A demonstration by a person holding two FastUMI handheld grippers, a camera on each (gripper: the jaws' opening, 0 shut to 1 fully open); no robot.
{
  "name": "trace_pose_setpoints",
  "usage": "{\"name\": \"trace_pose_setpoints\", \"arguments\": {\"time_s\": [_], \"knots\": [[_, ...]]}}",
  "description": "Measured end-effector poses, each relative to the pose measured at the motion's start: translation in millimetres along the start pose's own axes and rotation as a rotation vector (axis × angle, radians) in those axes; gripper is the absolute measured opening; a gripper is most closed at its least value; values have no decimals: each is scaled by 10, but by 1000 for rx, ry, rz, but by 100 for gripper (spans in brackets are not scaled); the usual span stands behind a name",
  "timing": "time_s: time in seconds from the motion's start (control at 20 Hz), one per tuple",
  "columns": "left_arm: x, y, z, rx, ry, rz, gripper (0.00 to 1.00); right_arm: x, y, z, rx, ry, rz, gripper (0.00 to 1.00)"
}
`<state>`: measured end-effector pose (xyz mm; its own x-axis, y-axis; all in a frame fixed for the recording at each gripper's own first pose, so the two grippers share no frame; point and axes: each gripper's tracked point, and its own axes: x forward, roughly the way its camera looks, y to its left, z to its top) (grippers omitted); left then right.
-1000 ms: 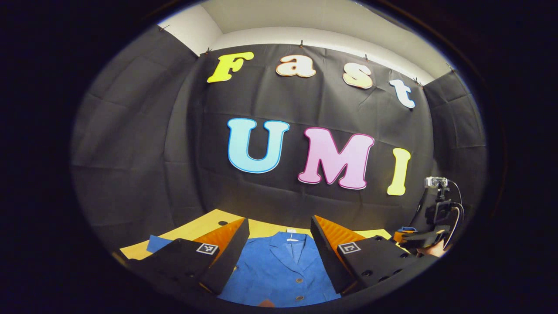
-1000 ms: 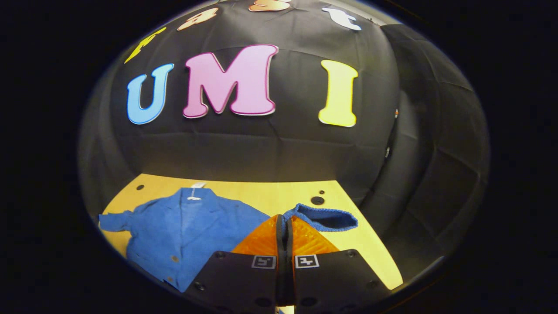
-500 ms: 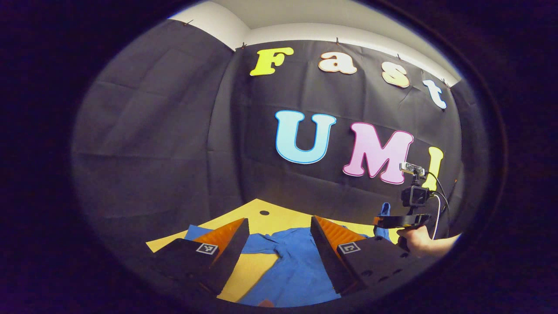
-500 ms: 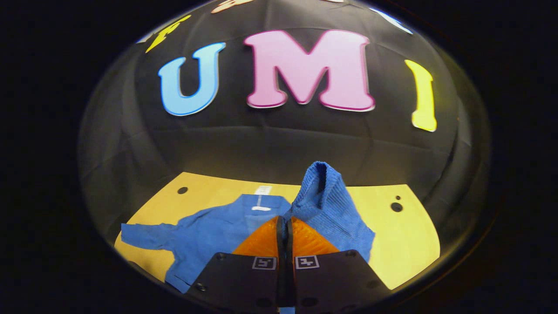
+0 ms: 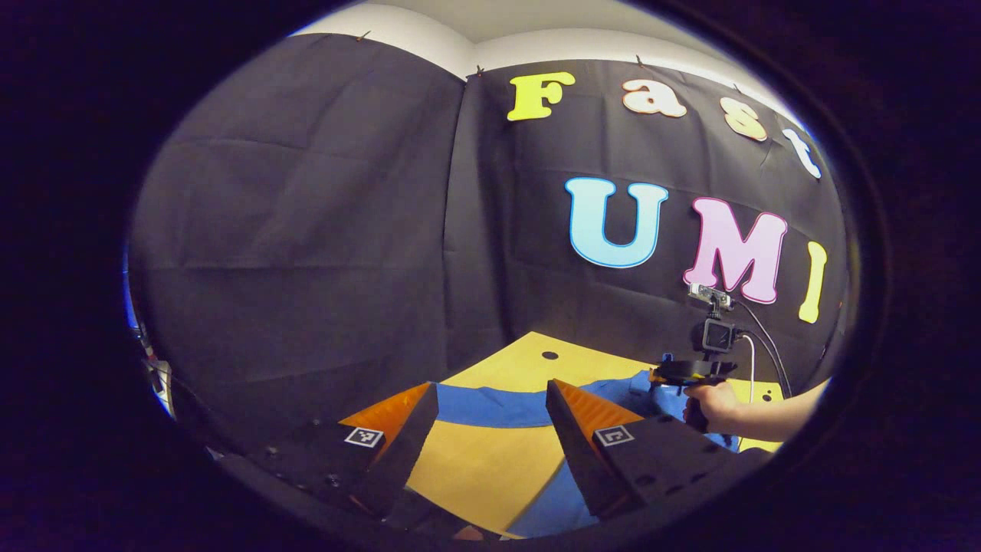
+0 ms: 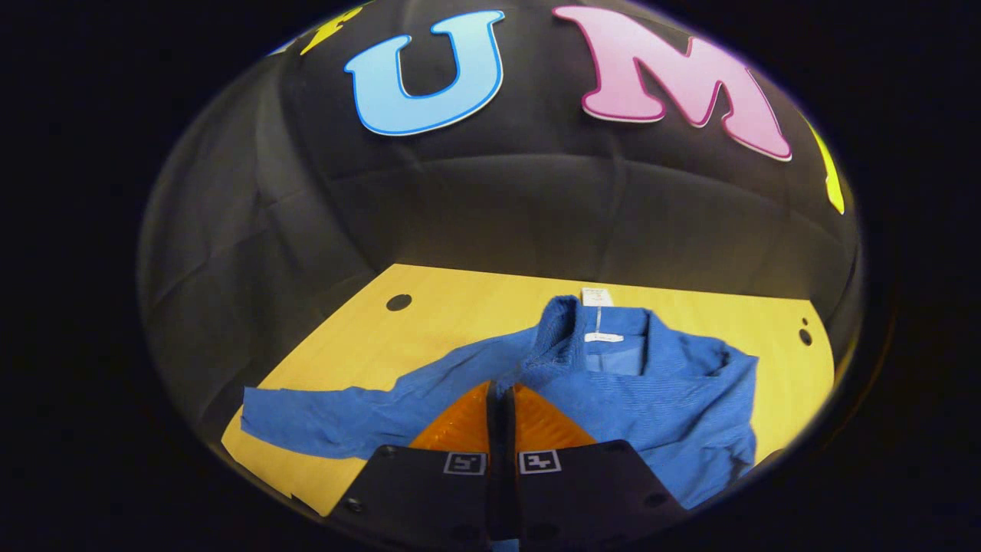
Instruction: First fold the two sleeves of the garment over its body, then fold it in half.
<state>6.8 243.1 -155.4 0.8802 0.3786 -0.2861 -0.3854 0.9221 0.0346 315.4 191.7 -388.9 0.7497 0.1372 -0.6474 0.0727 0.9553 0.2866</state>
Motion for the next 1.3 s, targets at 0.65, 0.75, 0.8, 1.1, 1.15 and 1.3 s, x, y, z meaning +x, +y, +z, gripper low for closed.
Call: {"name": "trace_pose_setpoints", "arguments": {"time_s": [0.65,0.75,0.8,1.1,1.15,1.3], "knots": [[206,-167,-100,37,33,-37,82,457,344,-817,194,259,136,10],[232,-212,-110,19,42,-44,82,365,499,-853,218,290,206,34],[235,-232,-98,8,42,-49,82,307,524,-836,214,287,230,55],[413,-100,-148,27,38,-29,82,-133,325,-259,-61,44,211,98],[453,-64,-148,37,30,-26,82,-276,255,-112,-110,-9,193,98],[651,29,-100,49,19,2,82,-961,11,342,-212,-185,130,99]]}}
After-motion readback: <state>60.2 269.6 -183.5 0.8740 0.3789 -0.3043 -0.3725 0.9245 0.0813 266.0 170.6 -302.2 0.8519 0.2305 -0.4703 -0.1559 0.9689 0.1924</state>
